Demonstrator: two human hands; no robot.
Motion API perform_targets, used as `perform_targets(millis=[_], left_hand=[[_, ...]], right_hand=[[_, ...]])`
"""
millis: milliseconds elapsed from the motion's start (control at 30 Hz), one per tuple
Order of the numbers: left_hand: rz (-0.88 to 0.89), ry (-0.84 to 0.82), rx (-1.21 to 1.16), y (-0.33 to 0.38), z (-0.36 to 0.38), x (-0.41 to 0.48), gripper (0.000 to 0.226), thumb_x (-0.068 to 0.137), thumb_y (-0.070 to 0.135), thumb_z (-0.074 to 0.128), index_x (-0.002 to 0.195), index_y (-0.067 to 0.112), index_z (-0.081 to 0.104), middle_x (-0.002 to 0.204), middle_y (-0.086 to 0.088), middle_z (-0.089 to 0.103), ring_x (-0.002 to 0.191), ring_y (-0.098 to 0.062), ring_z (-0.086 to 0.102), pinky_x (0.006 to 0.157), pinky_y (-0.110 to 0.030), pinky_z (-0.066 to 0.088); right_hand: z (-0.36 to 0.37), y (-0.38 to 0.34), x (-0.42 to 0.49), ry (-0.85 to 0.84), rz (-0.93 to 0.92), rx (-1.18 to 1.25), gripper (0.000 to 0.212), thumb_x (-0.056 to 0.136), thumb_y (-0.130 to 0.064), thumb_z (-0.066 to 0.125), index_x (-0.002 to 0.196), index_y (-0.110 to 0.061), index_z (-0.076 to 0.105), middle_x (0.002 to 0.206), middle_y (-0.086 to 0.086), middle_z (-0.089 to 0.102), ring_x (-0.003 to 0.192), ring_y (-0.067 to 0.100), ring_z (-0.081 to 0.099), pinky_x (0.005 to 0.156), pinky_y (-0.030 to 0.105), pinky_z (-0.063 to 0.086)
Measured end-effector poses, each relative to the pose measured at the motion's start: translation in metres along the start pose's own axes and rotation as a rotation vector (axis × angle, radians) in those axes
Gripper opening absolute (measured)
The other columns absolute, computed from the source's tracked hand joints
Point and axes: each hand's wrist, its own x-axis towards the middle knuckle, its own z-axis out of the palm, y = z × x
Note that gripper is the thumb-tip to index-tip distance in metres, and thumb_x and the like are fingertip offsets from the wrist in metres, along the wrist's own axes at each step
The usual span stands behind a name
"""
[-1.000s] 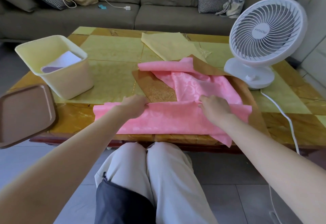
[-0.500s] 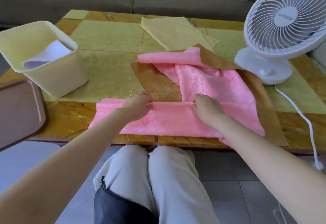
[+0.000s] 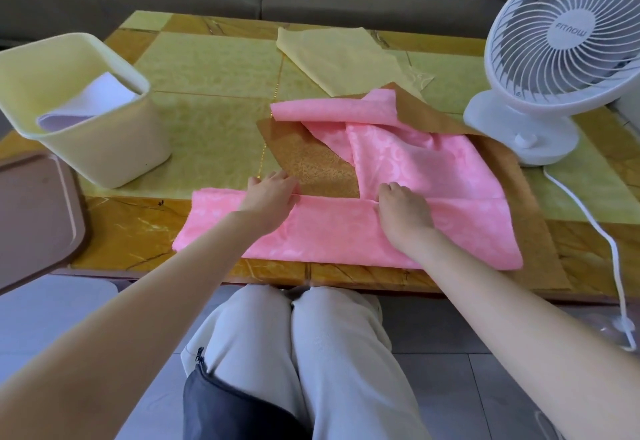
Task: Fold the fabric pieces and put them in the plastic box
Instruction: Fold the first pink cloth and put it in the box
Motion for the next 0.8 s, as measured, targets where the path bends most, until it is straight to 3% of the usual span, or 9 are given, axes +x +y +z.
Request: perform_targets(millis=[233,333,400,533,800], left_hand=[[0.013,-0.05,-0.038,0.001,-0.002,0.002,0.021,0.097,0.013,0.037,0.102,0.014,0.057,0.108,-0.002,0.062,0.1,-0.024,0.054,0.088,-0.037,0.029],[0.027,-0.052,-0.067,0.0,-0.002,0.0,0.02,0.096,0.013,0.037,0.102,0.015,0.056,0.107,0.0,0.062,0.099,-0.023,0.055,0.09,-0.037,0.028],[0.032,-0.032,-0.076,0.0,-0.001,-0.002,0.019,0.096,0.014,0.038,0.101,0.015,0.056,0.107,0.0,0.062,0.098,-0.022,0.055,0.089,-0.037,0.029],[0.031,-0.021,-0.086,0.0,0.0,-0.004,0.017,0.095,0.016,0.041,0.103,0.016,0.057,0.108,0.0,0.059,0.099,-0.021,0.055,0.087,-0.036,0.03],[-0.005,-0.049,-0.045,-0.037,-0.007,-0.015,0.028,0.092,-0.001,0.041,0.11,0.016,0.055,0.115,-0.003,0.052,0.108,-0.023,0.05,0.09,-0.036,0.036]], right_hand=[[-0.006,-0.009,-0.001,0.008,0.001,-0.078,0.032,0.087,0.005,0.041,0.116,-0.006,0.049,0.115,0.012,0.052,0.106,0.029,0.052,0.087,0.036,0.04],[-0.01,-0.024,-0.005,0.103,-0.134,0.059,0.041,0.082,0.013,0.039,0.118,-0.006,0.05,0.118,0.011,0.051,0.105,0.027,0.05,0.086,0.035,0.043],[-0.011,-0.042,-0.012,0.064,-0.258,0.188,0.042,0.084,0.013,0.038,0.119,-0.006,0.052,0.12,0.009,0.052,0.105,0.025,0.052,0.085,0.031,0.043],[-0.001,-0.073,-0.02,-0.061,-0.48,0.169,0.037,0.094,-0.004,0.038,0.129,-0.009,0.046,0.133,0.005,0.047,0.124,0.022,0.041,0.101,0.028,0.032],[0.003,-0.082,-0.019,-0.188,-0.332,0.067,0.053,0.099,-0.04,0.034,0.145,-0.013,0.025,0.151,0.007,0.025,0.135,0.027,0.026,0.107,0.043,0.03]])
